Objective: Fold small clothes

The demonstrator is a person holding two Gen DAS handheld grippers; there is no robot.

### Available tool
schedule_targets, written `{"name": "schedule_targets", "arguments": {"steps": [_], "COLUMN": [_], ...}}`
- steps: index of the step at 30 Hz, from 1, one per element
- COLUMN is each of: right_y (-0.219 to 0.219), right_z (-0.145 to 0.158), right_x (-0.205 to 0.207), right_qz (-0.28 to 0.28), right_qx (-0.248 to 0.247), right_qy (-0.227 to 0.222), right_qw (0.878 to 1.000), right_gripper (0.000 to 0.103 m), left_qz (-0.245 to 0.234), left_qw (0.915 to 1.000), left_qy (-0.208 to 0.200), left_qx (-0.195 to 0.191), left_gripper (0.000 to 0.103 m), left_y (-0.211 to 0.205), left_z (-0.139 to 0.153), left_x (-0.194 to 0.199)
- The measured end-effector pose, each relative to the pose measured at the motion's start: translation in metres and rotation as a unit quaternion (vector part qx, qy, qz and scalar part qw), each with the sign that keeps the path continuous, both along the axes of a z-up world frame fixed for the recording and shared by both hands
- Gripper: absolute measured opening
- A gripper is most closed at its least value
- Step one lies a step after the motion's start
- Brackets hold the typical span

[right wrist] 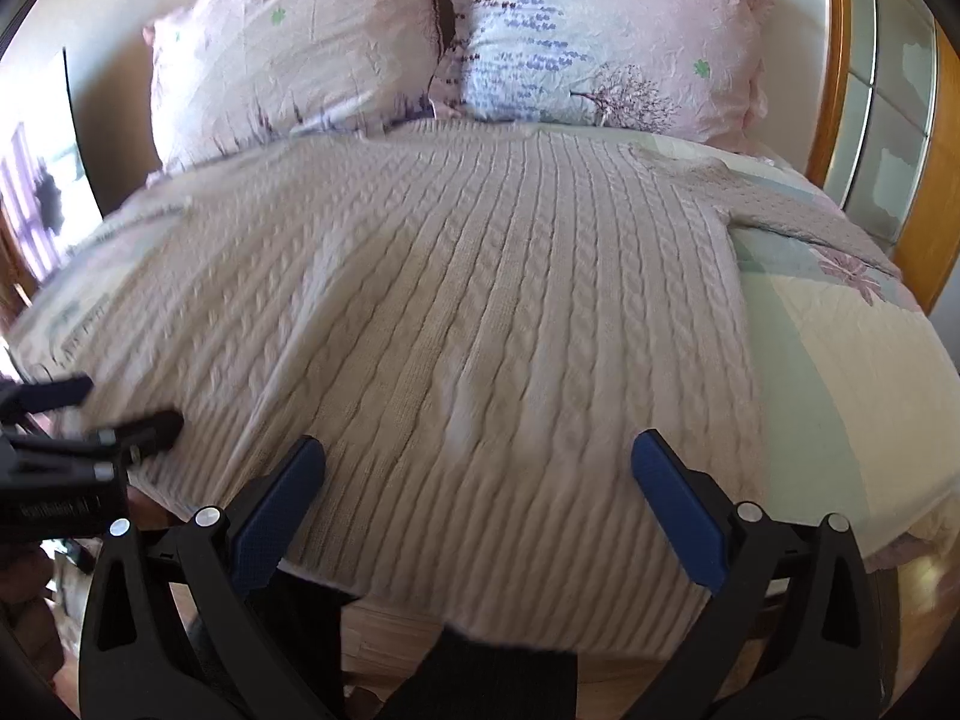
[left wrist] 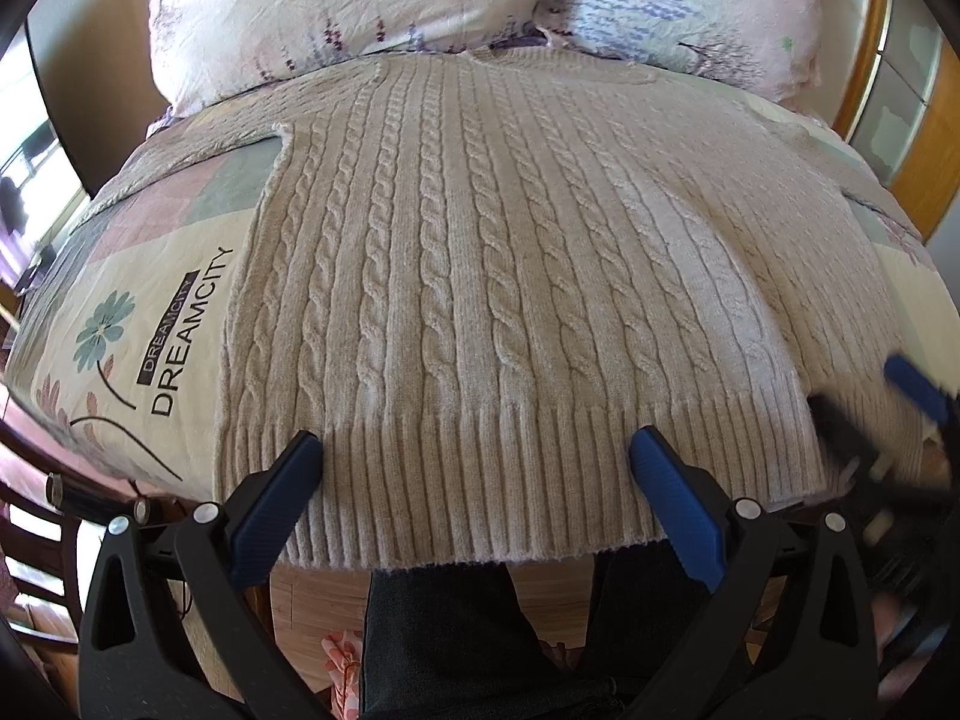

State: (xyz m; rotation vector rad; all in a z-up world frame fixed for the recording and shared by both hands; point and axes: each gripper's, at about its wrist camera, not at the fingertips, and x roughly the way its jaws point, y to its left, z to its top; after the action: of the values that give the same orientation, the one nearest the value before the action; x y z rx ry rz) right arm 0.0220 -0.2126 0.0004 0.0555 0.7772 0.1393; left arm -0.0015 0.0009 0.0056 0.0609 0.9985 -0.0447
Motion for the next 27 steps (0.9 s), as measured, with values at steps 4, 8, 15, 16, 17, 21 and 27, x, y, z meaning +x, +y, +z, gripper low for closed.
{"name": "schedule_targets", "arguments": {"steps": [4, 8, 15, 16, 17, 21, 27], "right_y": [-0.085, -0.212, -0.388, -0.399, -0.410, -0.431, -0.434], "right_z": [0.040, 0.051, 0.009, 0.001, -0.006, -0.028, -0.033], "right_x": [0.028, 0.075, 0.130, 0.135, 0.139, 0.148, 0.160], "right_qz": [-0.071, -0.227, -0.419, -0.432, -0.443, -0.465, -0.468], "right_qx": [0.058, 0.123, 0.266, 0.273, 0.279, 0.316, 0.287], "right_qy": [-0.068, -0.056, 0.013, 0.017, 0.023, 0.031, 0.029], "right_qw": [0.993, 0.964, 0.868, 0.860, 0.852, 0.826, 0.835], "right_gripper": [0.102, 0.102, 0.058, 0.053, 0.049, 0.042, 0.012], "left_qz": [-0.018, 0.036, 0.099, 0.104, 0.105, 0.122, 0.160], "left_qw": [0.9998, 0.9967, 0.9523, 0.9555, 0.9599, 0.9726, 0.9700], "left_qy": [-0.001, -0.018, -0.131, -0.143, -0.153, -0.164, -0.133], "left_qx": [0.000, -0.071, -0.257, -0.236, -0.210, -0.111, -0.125], "left_gripper": [0.101, 0.101, 0.101, 0.101, 0.101, 0.101, 0.101], "left_y": [0.014, 0.070, 0.168, 0.174, 0.177, 0.185, 0.220], "left_z": [0.008, 0.028, 0.045, 0.046, 0.049, 0.054, 0.040], "left_x": [0.013, 0.052, 0.091, 0.099, 0.103, 0.122, 0.147]}}
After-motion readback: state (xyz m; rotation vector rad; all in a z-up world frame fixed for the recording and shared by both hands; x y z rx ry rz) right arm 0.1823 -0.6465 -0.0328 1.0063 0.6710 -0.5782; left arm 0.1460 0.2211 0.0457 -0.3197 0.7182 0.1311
